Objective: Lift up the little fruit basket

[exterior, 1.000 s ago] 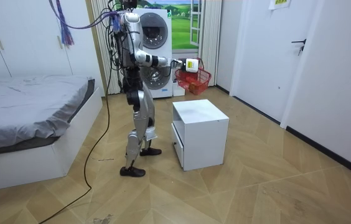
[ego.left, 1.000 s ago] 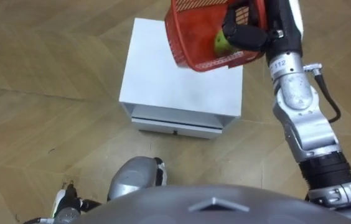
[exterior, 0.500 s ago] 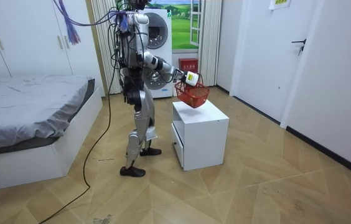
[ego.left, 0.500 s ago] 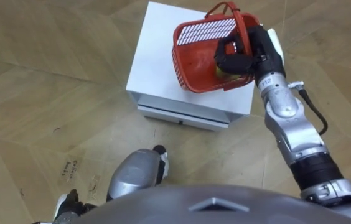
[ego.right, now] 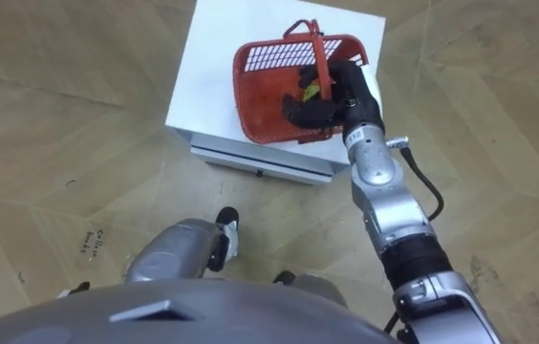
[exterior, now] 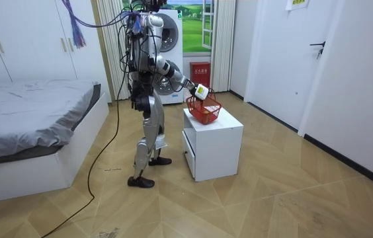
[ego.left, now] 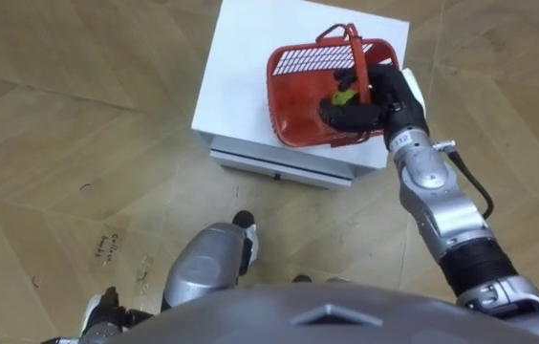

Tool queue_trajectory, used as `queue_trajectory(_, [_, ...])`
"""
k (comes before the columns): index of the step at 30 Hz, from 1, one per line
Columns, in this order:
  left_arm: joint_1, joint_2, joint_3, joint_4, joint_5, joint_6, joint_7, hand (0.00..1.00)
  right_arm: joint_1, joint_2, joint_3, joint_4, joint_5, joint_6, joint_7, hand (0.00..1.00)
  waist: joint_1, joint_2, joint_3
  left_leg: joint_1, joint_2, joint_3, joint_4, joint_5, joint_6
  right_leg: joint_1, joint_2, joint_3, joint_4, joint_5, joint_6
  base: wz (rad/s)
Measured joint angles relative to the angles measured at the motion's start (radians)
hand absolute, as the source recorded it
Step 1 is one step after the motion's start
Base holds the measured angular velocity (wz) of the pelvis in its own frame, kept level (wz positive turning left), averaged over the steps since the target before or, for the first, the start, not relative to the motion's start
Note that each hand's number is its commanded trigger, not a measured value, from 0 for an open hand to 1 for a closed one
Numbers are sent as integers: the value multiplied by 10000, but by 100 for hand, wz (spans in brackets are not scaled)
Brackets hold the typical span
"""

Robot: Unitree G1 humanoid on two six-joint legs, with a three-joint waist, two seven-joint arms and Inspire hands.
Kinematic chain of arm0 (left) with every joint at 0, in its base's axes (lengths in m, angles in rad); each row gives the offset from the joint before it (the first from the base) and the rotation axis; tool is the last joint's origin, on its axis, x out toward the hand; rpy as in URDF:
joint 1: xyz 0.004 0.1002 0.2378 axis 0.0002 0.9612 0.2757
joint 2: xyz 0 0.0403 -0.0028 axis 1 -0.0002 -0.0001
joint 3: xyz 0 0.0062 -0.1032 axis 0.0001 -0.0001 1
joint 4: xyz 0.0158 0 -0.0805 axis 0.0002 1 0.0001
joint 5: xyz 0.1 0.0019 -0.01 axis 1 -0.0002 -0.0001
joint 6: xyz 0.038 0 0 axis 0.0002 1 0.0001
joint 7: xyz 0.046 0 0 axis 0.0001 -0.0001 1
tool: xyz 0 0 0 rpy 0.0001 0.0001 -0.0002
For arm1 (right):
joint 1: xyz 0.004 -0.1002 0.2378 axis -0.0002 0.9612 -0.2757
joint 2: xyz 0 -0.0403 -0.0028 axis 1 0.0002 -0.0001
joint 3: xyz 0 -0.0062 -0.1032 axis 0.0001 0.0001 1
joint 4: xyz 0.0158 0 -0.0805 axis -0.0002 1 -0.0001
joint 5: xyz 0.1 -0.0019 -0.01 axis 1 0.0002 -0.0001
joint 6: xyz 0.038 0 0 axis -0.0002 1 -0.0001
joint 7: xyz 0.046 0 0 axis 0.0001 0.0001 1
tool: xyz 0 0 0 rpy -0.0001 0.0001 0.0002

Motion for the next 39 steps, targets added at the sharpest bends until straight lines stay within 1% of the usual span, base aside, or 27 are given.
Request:
queue_trajectory(2, [0, 39, 0, -2, -5, -50, -12, 0, -1, -19, -12, -2, 165, -1, -15, 0, -14, -33, 0, -60, -13, -26, 28, -4, 2, -19, 1, -89, 2, 0, 0, 8])
queue_trajectory(5, [-1, 41, -15, -40, -6, -140, -106, 0, -150, -28, -7, -6, 316, -1, -51, 0, 2, -43, -1, -275, 6, -28, 139, -14, 12, -180, 21, -89, 15, 0, 0, 2])
queue_trajectory(8, [-1, 43, -10, -69, -1, -142, -199, 0, -241, -28, -6, -5, 312, -6, -124, 0, -6, -40, 0, -422, 18, -19, 199, -15, 17, -332, 21, -97, 79, 0, 1, 0])
queue_trajectory(19, [1, 56, -19, -22, -22, -283, -194, 0, -238, -39, -2, 1, 589, -15, -109, 0, -16, -17, 12, -492, 15, -53, 312, -53, 67, -336, 24, -223, 172, 1, 7, 0])
queue_trajectory(21, [2, 55, -24, 0, -63, -336, -187, 0, -237, -33, 0, 49, 604, -68, -97, 0, -4, 5, 25, -497, 15, -61, 320, -53, 68, -336, 25, -244, 174, 3, 11, 0])
queue_trajectory(23, [5, 54, -33, 13, -66, -340, -186, 0, -237, -15, 3, 383, 581, -224, -2, 0, 2, 8, 25, -498, 11, -73, 309, -50, 69, -334, 19, -302, 172, 5, 15, 0])
queue_trajectory(25, [8, 53, -58, 13, -68, -339, -187, 0, -223, -13, 10, 622, 581, -224, 34, 0, 4, 10, 25, -503, 13, -67, 300, -50, 70, -337, 15, -329, 171, 6, 16, 0])
queue_trajectory(30, [14, 51, -126, -18, -121, -348, -184, 0, -214, -16, 105, 883, 595, -220, 5, 0, 3, 15, -5, -448, 21, -46, 282, -45, 67, -294, 10, -325, 166, 6, 16, 0])
queue_trajectory(32, [12, 53, -106, -58, -112, -357, -177, 0, -222, -15, 109, 876, 580, -222, -18, 0, 6, 1, -40, -422, 19, -34, 296, -44, 66, -283, -2, -333, 166, 7, 17, 0])
queue_trajectory(36, [11, 53, -105, -54, -111, -354, -180, 0, -225, -18, 93, 819, 568, -222, -124, 0, -25, -2, -42, -258, 13, 8, 229, -46, 68, -175, -35, -332, 168, 15, 30, -2])
queue_trajectory(39, [11, 38, -105, -37, -57, -361, -181, 0, -234, -28, 79, 701, 520, -248, -253, 0, -23, -10, -47, -148, 37, 133, 134, -46, 69, -138, -73, -332, 169, 15, 32, -13])
